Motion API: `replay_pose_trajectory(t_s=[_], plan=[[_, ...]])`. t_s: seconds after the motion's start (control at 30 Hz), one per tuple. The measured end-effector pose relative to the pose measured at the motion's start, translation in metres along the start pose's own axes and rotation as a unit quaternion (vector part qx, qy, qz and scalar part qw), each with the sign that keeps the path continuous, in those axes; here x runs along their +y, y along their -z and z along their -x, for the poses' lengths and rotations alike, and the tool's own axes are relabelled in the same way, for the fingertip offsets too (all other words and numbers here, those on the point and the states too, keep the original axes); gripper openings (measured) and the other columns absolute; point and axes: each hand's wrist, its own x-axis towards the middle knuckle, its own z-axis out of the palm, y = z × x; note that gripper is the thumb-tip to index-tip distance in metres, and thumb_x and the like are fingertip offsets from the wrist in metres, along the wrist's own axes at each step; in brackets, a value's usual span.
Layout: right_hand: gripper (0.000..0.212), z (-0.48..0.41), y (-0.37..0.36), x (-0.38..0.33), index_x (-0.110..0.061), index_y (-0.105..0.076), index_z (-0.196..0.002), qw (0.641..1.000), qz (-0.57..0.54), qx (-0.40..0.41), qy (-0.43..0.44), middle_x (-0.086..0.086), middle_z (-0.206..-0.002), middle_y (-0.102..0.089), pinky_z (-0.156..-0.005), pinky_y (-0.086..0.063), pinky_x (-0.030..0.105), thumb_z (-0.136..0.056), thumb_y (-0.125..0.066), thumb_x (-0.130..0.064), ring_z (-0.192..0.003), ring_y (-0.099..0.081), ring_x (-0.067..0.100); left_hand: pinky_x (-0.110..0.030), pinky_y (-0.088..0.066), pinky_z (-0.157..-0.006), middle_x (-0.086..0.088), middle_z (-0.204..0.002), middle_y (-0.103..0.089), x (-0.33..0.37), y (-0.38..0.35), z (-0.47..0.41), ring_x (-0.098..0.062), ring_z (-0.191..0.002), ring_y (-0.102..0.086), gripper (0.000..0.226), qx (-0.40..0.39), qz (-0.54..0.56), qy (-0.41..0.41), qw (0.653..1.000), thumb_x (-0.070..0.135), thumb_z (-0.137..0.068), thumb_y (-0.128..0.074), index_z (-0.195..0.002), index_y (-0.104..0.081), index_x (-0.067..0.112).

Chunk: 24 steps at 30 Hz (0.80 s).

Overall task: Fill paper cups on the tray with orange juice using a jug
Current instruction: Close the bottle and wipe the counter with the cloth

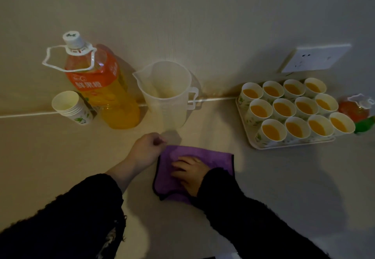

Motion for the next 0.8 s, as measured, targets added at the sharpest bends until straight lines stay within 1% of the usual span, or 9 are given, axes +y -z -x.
replay_pose_trajectory(t_s=[0.03, 0.13, 0.23, 0.3, 0.37, 0.43, 0.57, 0.67, 0.8], plan=[[0.04, -0.001, -0.009, 0.003, -0.033, -0.072, -0.1, 1.0, 0.002, -0.013, 0.002, -0.005, -0.114, -0.067, -0.083, -0.054, 0.046, -0.072, -0.044, -0.041, -0.101, -0.066, 0.025, -0.03, -0.042, -0.078, -0.002, -0.085, -0.064, 0.003, -0.002, 0.0, -0.021, -0.088, -0.059, 0.007, 0.011, 0.04, 0.014, 0.999, 0.014, -0.089, -0.061, -0.083, -0.064, 0.013], [0.046, 0.01, 0.009, -0.003, -0.042, -0.064, -0.115, 0.992, 0.002, -0.019, -0.126, -0.008, -0.133, -0.058, -0.089, -0.046, 0.061, -0.081, -0.034, -0.047, -0.121, -0.056, 0.024, -0.039, -0.048, -0.085, -0.005, -0.079, -0.066, 0.014, -0.007, 0.001, -0.029, -0.087, -0.064, 0.01, 0.017, 0.105, 0.044, 0.993, 0.018, -0.083, -0.065, -0.073, -0.063, 0.017], [0.054, 0.02, 0.007, 0.004, -0.035, -0.015, -0.15, 0.948, -0.04, -0.018, -0.316, -0.004, -0.16, -0.003, -0.107, -0.012, 0.065, -0.098, -0.02, -0.051, -0.146, -0.007, 0.03, -0.034, -0.05, -0.081, -0.007, -0.078, -0.066, 0.031, -0.016, 0.005, -0.025, -0.082, -0.063, 0.012, 0.003, 0.16, 0.055, 0.986, 0.012, -0.087, -0.062, -0.075, -0.063, 0.014], [0.06, 0.027, 0.01, 0.009, -0.031, 0.001, -0.151, 0.912, -0.053, -0.052, -0.404, -0.001, -0.16, 0.01, -0.108, -0.014, 0.062, -0.098, -0.015, -0.054, -0.145, 0.001, 0.033, -0.023, -0.045, -0.068, -0.007, -0.082, -0.066, 0.046, -0.022, 0.008, -0.021, -0.081, -0.062, 0.012, -0.009, 0.173, 0.052, 0.984, 0.013, -0.092, -0.057, -0.083, -0.063, 0.01], [0.058, 0.031, 0.021, 0.012, -0.028, -0.006, -0.152, 0.899, -0.073, -0.044, -0.429, 0.002, -0.16, 0.001, -0.107, -0.021, 0.057, -0.099, -0.016, -0.051, -0.143, -0.007, 0.034, -0.019, -0.041, -0.064, -0.012, -0.092, -0.068, 0.059, -0.026, 0.008, -0.022, -0.087, -0.062, 0.013, -0.008, 0.19, 0.046, 0.981, 0.017, -0.093, -0.056, -0.091, -0.065, 0.008], [0.055, 0.038, 0.029, 0.018, -0.021, -0.022, -0.149, 0.912, -0.051, -0.001, -0.406, 0.007, -0.156, -0.019, -0.109, -0.023, 0.051, -0.1, -0.022, -0.046, -0.14, -0.02, 0.032, -0.017, -0.045, -0.07, -0.014, -0.104, -0.066, 0.076, -0.029, 0.005, -0.019, -0.091, -0.06, 0.012, -0.01, 0.243, 0.052, 0.969, 0.015, -0.093, -0.056, -0.102, -0.063, 0.009], [0.055, 0.056, 0.0, 0.024, -0.023, -0.064, -0.122, 0.951, -0.014, 0.055, -0.304, 0.007, -0.133, -0.057, -0.1, -0.039, 0.051, -0.081, -0.036, -0.047, -0.118, -0.058, 0.033, -0.041, -0.034, -0.105, -0.009, -0.129, -0.056, 0.105, -0.039, -0.012, -0.022, -0.116, -0.053, 0.047, -0.049, 0.377, 0.105, 0.919, 0.016, -0.096, -0.049, -0.14, -0.036, 0.026], [0.057, 0.053, -0.028, 0.026, -0.027, -0.067, -0.118, 0.948, -0.032, 0.036, -0.314, 0.006, -0.13, -0.06, -0.099, -0.026, 0.053, -0.077, -0.036, -0.05, -0.118, -0.057, 0.033, -0.043, -0.025, -0.108, -0.012, -0.142, -0.042, 0.118, -0.044, -0.029, -0.03, -0.133, -0.039, 0.062, -0.071, 0.443, 0.134, 0.884, 0.026, -0.098, -0.045, -0.15, -0.012, 0.033], [0.056, 0.051, -0.03, 0.024, -0.027, -0.064, -0.121, 0.941, -0.041, 0.059, -0.33, 0.007, -0.135, -0.056, -0.1, -0.022, 0.06, -0.079, -0.037, -0.051, -0.127, -0.041, 0.034, -0.045, -0.019, -0.113, -0.015, -0.15, -0.031, 0.131, -0.044, -0.052, -0.036, -0.137, -0.03, 0.053, -0.099, 0.48, 0.185, 0.852, 0.043, -0.1, -0.032, -0.149, -0.014, 0.037]])
